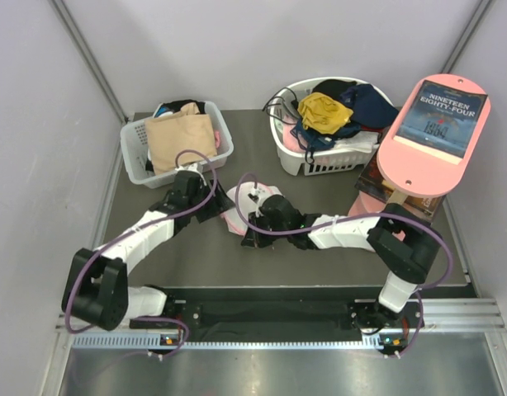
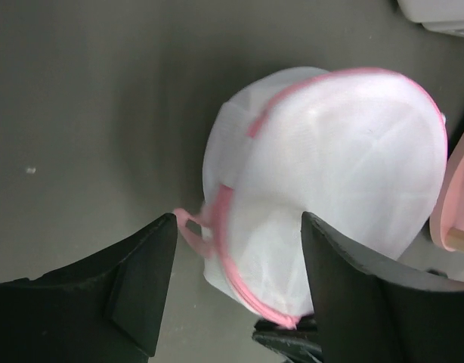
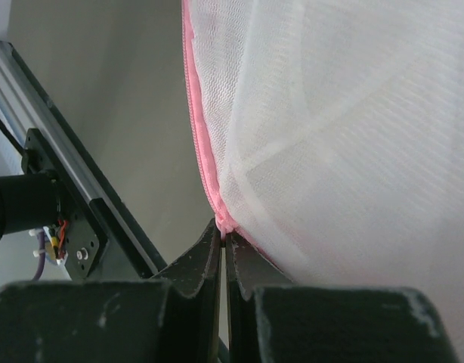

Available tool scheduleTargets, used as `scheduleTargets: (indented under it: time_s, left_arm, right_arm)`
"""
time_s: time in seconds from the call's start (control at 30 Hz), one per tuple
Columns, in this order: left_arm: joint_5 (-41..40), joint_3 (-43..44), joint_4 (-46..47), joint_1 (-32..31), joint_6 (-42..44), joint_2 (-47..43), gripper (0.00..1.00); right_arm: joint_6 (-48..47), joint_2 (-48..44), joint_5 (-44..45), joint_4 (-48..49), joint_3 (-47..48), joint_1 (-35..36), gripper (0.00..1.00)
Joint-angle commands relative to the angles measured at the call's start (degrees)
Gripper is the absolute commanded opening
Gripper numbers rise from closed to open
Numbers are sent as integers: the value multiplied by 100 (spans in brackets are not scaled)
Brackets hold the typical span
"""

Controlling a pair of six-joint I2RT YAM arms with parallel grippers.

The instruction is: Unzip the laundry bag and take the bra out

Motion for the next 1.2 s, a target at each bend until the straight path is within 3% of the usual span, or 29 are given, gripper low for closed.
scheduleTargets:
  time_s: [0.0, 0.33, 0.53, 0.63, 0.67, 0.77, 1.17]
  left_arm:
    - [-117, -319, -344, 19, -116, -755, 71]
    - [138, -1102, -485, 11, -539, -1592, 67]
    - [226, -1348, 103, 11, -759, -1513, 61]
    - [244, -1331, 270, 11, -803, -1329, 34]
    - [226, -1322, 280, 11, -812, -1285, 18]
    - [164, -1269, 289, 11, -803, -1188, 0]
    - [33, -1216, 271, 19, -671, -1205, 0]
  right_arm:
    - [63, 287, -216, 260, 450, 140, 0]
    - [80, 710, -375, 278, 987, 360, 0]
    - [45, 815, -419, 251, 1137, 465, 0]
    - [36, 798, -393, 225, 1128, 483, 0]
    - [28, 780, -384, 216, 1128, 483, 0]
    - [-8, 754, -331, 172, 1111, 483, 0]
    - [-8, 684, -208, 58, 1032, 439, 0]
